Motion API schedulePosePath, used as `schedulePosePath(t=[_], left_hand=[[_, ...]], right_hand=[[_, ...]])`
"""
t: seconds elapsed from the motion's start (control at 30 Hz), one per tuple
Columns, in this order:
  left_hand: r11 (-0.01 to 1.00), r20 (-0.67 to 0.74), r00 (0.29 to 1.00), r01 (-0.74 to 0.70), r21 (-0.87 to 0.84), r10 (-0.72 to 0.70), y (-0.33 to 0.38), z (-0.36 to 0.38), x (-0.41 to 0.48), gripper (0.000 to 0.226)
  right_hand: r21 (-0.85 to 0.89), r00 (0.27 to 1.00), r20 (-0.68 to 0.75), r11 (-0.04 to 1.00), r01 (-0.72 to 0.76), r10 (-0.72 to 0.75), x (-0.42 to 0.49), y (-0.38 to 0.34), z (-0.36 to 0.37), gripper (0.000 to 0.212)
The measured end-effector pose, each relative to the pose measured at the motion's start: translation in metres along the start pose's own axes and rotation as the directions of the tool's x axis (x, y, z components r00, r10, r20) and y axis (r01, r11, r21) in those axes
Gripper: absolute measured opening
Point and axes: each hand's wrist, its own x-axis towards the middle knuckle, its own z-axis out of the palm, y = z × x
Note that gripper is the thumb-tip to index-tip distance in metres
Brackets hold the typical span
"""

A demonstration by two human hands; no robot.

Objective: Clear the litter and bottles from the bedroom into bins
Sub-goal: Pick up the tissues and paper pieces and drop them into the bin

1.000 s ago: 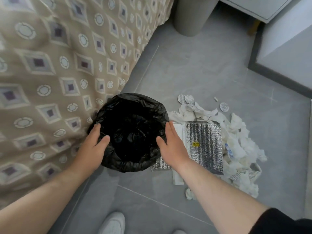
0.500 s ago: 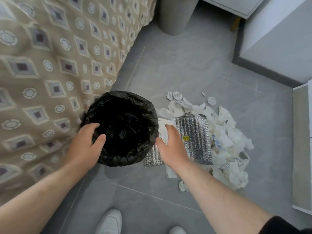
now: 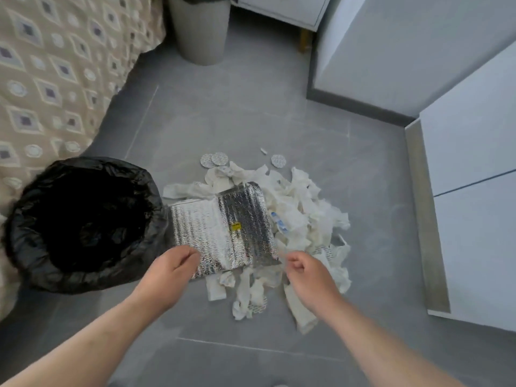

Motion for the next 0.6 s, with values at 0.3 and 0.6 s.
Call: schedulePosePath(t=[0.3,0.6], left_hand=[[0.987,0.095,0.986,0.145,-0.075,-0.138,-0.057,0.060,0.120,0.014],[0.833,-0.223,0.807,0.495,-0.247,-0.546,-0.131,0.089,0.175,0.057]], right_hand=[[-0.098,0.974,-0.101,0.976,0.194,-0.204,0.086,0.034,0.007,0.015],[-0.136,0.901,-0.210,0.923,0.359,-0.381,0.154,0.007,0.035,0.019]])
